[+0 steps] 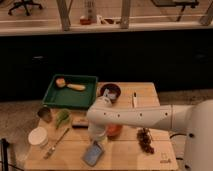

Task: Wipe table surface with sponge

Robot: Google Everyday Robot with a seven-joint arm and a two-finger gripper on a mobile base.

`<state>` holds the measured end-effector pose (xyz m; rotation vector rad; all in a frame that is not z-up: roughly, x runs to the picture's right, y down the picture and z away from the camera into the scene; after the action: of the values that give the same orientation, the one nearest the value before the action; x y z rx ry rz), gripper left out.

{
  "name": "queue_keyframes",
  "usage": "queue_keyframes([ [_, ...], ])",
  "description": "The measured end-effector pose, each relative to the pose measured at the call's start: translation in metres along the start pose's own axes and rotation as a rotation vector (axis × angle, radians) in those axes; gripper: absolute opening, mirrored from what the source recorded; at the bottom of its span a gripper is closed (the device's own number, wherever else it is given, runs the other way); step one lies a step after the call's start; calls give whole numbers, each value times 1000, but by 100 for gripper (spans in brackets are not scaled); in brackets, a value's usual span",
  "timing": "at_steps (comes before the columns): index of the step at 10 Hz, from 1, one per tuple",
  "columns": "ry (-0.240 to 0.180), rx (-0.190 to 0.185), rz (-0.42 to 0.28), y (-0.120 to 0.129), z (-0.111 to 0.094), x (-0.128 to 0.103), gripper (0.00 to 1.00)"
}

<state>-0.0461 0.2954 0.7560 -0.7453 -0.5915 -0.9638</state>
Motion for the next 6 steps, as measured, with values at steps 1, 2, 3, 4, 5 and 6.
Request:
queue_keyframes([
  [1, 10, 6, -25, -6, 3, 7, 0],
  [2, 11, 11, -47, -12, 5, 11, 0],
  [3, 4, 23, -76, -21, 9, 13, 0],
  [4, -6, 32, -103, -30, 13, 12, 0],
  [5, -26, 47, -157, -45, 16, 7, 0],
  [6, -46, 58, -208, -55, 18, 0, 0],
])
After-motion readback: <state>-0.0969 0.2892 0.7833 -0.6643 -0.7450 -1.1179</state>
